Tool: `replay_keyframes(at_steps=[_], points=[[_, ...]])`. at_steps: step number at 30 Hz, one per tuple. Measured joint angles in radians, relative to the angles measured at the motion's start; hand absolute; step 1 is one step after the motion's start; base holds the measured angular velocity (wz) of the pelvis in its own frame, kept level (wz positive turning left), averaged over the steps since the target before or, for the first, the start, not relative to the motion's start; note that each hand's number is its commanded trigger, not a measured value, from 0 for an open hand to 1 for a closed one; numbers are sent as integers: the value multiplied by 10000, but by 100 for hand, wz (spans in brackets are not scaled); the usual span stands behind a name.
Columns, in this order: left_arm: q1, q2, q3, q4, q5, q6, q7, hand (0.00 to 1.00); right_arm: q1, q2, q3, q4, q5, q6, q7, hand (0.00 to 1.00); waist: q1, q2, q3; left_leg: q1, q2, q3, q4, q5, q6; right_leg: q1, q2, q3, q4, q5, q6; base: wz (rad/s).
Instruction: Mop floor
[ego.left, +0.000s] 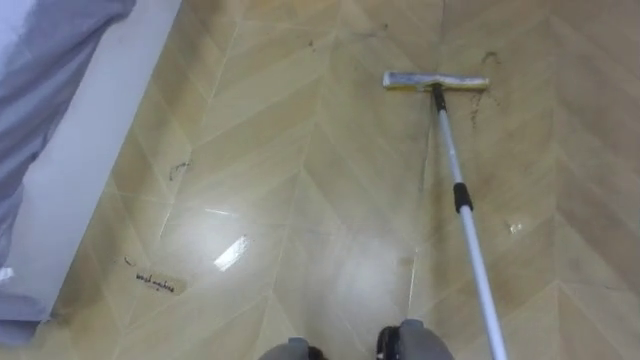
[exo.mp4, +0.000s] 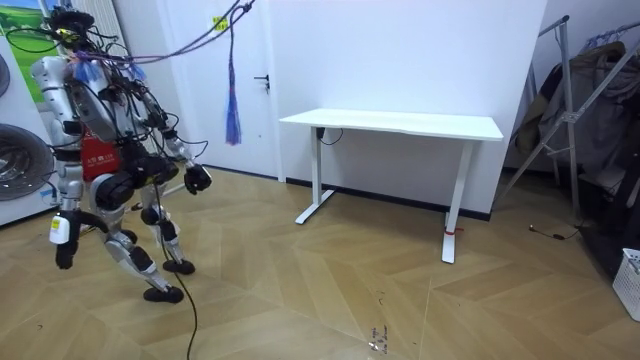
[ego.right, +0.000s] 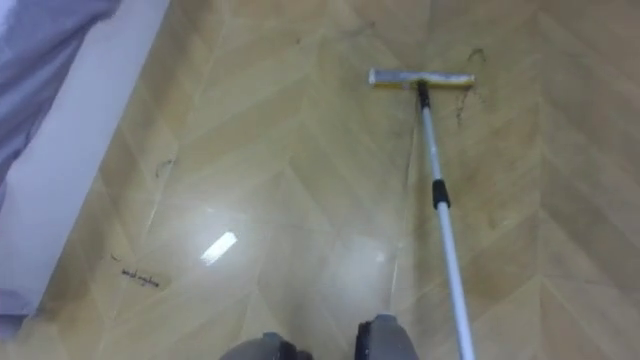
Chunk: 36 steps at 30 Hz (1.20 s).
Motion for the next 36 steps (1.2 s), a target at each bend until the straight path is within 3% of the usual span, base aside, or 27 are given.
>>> replay_keyframes(at_steps=[3, 5, 7, 11, 12, 17, 21, 27, 29, 30, 36], points=[[29, -14, -48, 45, -149, 17, 2, 0, -546, -64, -2, 50, 50, 30, -4, 100, 34, -116, 21, -42, 153, -27, 788, -43, -106, 143, 116, 9, 546, -436, -105, 9], [56, -21, -47, 13, -114, 11, 22, 0, -1113, -200, -15, 75, 135, 69, -28, 100, 64, -135, 31, -119, 270, -20, 912, -34, -221, 138, 226, 36, 578, -438, -167, -7], [42, 5, -49, 5, -149, -33, 122, 0, -2010, -451, -11, 49, 281, 172, -31, 100, 73, -114, 22, -79, 297, -16, 487, -72, -294, 74, 307, 37, 368, -203, -212, -2], [-149, 45, -55, 5, -148, -120, 346, 0, -3087, -538, -52, -13, 670, 163, 32, 100, 329, -134, 35, 239, 270, 57, -827, -61, -268, 66, 483, 36, -499, 502, -176, -8], [-175, 11, -57, 6, -145, -118, 426, 0, -3244, -509, -86, -49, 988, 72, 157, 100, 361, -133, 34, 311, 277, 55, -1133, 147, -242, 134, 507, 2, -851, 724, -173, 0], [30, 51, -43, 5, -116, -101, 411, 0, -2426, -386, -180, -35, 2019, -253, 578, 100, 281, 6, 44, 910, 307, -130, -2019, 435, -240, 975, 603, -201, -1977, 1153, -109, 3], [151, 20, 189, 127, 5, -102, 184, 0, -980, -363, -181, 206, 2248, -516, 605, 100, 221, 128, 32, 1607, 267, -68, -2540, 536, -125, 1626, 645, -169, -2415, 1268, -32, -6], [238, -42, 941, 238, -10, -162, 158, 0, 238, -78, -576, 491, 1357, -380, 431, 100, -290, 212, -24, 2442, 279, 137, -2907, 472, -8, 2207, 544, 59, -2527, 1213, 61, -14], [250, -88, 944, 400, -143, -237, 136, 0, 415, 5, -578, 415, 1099, -247, 424, 100, -333, 182, -92, 2878, 281, 296, -3285, 526, 31, 2548, 585, 197, -2773, 1258, 125, -25], [269, -127, 962, 451, -138, -241, 99, 0, 482, 9, -589, 417, 989, -153, 412, 100, -353, 191, -166, 3154, 284, 358, -3525, 587, 40, 2773, 641, 292, -3006, 1340, 157, -20], [697, -104, 1093, 343, -107, -359, -14, 0, 109, -2, -864, 264, -171, 246, 260, 100, -340, 63, -158, 4794, 241, 644, -5506, 1343, 40, 4136, 771, 448, -4563, 1921, 208, -16]])
